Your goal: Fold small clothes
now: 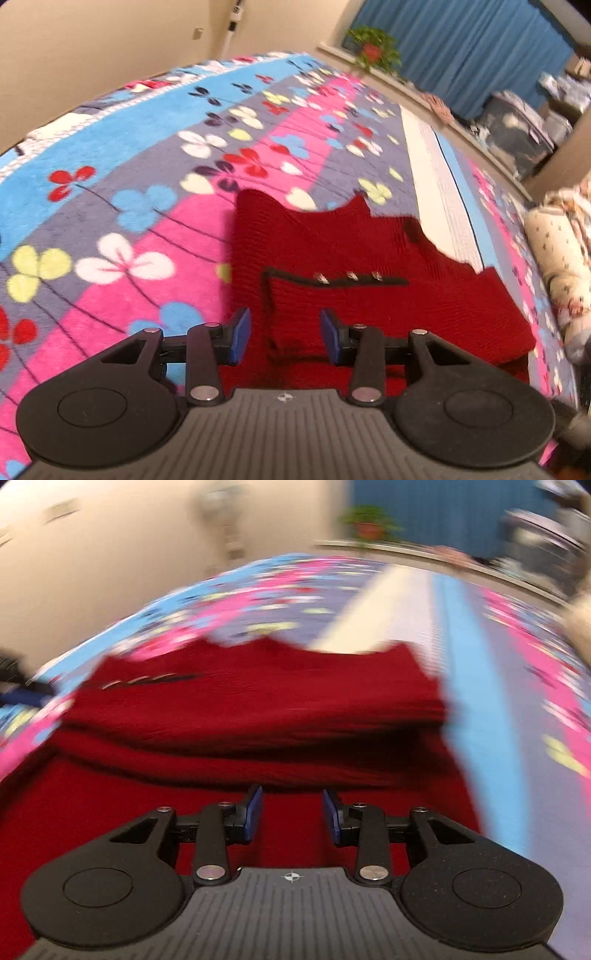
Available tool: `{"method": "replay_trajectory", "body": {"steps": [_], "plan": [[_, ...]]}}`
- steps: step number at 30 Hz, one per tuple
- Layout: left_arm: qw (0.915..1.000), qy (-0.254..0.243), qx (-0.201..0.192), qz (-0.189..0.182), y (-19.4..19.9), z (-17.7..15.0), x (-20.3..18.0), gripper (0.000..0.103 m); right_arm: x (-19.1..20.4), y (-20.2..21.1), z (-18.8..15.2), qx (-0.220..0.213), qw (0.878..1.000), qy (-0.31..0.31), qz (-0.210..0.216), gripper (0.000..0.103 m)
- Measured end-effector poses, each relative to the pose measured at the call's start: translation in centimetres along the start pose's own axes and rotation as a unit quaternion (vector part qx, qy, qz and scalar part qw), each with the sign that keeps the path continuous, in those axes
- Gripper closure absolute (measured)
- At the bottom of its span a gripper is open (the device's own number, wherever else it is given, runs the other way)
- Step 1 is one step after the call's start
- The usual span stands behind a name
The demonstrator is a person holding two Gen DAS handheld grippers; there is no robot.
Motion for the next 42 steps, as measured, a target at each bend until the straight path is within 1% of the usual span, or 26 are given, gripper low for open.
{"method": "replay_trajectory", "body": {"steps": [1,2,3,5,7,8,9,10,11,12,13,14,15,17,19,20,22,24,27,33,36,37,39,40,42], "plan": [[0.9998,-0.008,0.017,0.004,-0.6,-0.3,-0.5,0.057,-0.8,0.7,0.8,-0.016,1.0,-0.012,-0.005,0.066],[0.9989,-0.018,0.041,0.017,-1.3,-0.6,-1.1,0.057,-1.3,1.3,1.6,-0.033,0.999,-0.02,-0.008,0.065],[0.9977,-0.025,0.055,0.03,-1.7,-1.0,-1.5,0.057,-1.6,1.6,2.5,-0.049,0.998,-0.03,-0.008,0.061],[0.9977,-0.032,0.046,0.038,-1.3,-1.0,-2.2,0.057,-2.2,1.6,4.4,-0.072,0.995,-0.068,-0.001,0.057],[0.9984,-0.038,0.03,0.03,-0.3,-0.9,-2.7,0.057,-2.2,0.9,5.9,-0.085,0.991,-0.103,0.013,0.057],[0.9985,-0.042,0.024,0.028,0.0,-0.9,-2.9,0.057,-1.8,0.0,6.3,-0.082,0.991,-0.101,0.013,0.057],[0.9983,-0.047,0.02,0.027,0.2,-1.0,-3.0,0.057,-2.2,-1.4,6.5,-0.067,0.993,-0.094,-0.008,0.057],[0.9981,-0.051,0.02,0.028,0.3,-1.0,-3.1,0.057,-2.8,-3.4,6.4,-0.033,0.995,-0.082,-0.053,0.059],[0.998,-0.053,0.02,0.029,0.2,-1.1,-2.8,0.057,-3.7,-5.6,5.8,0.009,0.992,-0.062,-0.107,0.058],[0.9979,-0.056,0.019,0.029,0.2,-1.2,-2.8,0.057,-4.7,-7.1,5.4,0.039,0.987,-0.06,-0.145,0.059],[0.9977,-0.059,0.017,0.027,0.3,-1.1,-2.8,0.057,-5.6,-7.3,5.2,0.037,0.984,-0.068,-0.16,0.058],[0.9975,-0.065,0.014,0.024,0.3,-1.1,-2.9,0.057,-6.0,-7.0,5.4,0.025,0.984,-0.077,-0.157,0.053],[0.9971,-0.073,0.011,0.021,0.4,-1.1,-2.9,0.057,-6.2,-6.7,5.6,0.022,0.985,-0.079,-0.154,0.053],[0.9959,-0.087,0.012,0.022,0.1,-1.1,-3.2,0.057,-6.1,-5.9,5.5,0.015,0.986,-0.064,-0.156,0.053],[0.9951,-0.093,0.019,0.029,-0.3,-1.3,-3.2,0.057,-6.2,-4.3,5.4,0.003,0.985,-0.052,-0.164,0.053],[0.9946,-0.097,0.02,0.031,-0.4,-1.4,-3.3,0.057,-6.1,-3.7,5.5,-0.001,0.985,-0.049,-0.164,0.053],[0.9936,-0.105,0.019,0.036,-0.2,-1.5,-3.5,0.057,-6.5,-0.8,5.5,-0.013,0.989,-0.05,-0.141,0.054],[0.9928,-0.111,0.015,0.043,0.3,-1.6,-3.7,0.057,-7.0,1.7,5.3,-0.016,0.991,-0.046,-0.124,0.054],[0.9914,-0.122,0.01,0.049,1.1,-1.9,-4.1,0.057,-7.8,6.6,4.0,-0.021,0.994,-0.034,-0.103,0.053],[0.9873,-0.144,-0.003,0.067,3.5,-3.6,-4.8,0.057,-9.9,15.6,1.6,-0.049,0.996,-0.047,-0.062,0.052],[0.9865,-0.143,-0.024,0.075,6.3,-5.2,-4.5,0.057,-10.8,18.7,0.3,-0.058,0.996,-0.049,-0.047,0.052],[0.9865,-0.143,-0.033,0.073,7.5,-5.8,-4.3,0.058,-11.3,19.6,-0.3,-0.061,0.996,-0.046,-0.044,0.052],[0.9875,-0.137,-0.048,0.06,10.5,-7.3,-3.6,0.065,-12.0,20.4,-1.4,-0.057,0.997,-0.044,-0.036,0.052],[0.9884,-0.132,-0.049,0.057,11.9,-8.0,-3.1,0.073,-12.5,20.6,-2.0,-0.051,0.997,-0.045,-0.029,0.052],[0.9892,-0.124,-0.054,0.056,14.8,-10.0,-2.2,0.075,-13.5,20.6,-3.3,-0.033,0.998,-0.05,-0.014,0.052]]}}
Point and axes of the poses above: each gripper's, at about its wrist camera, not at the fingertips, and y roughly against the way its jaws point, x to its left, z to its top, the point moved 2 cm from there along -y, roughly the way its jaws point, and after that the axes turned 15 degrees about -y, right-handed, at the moved point
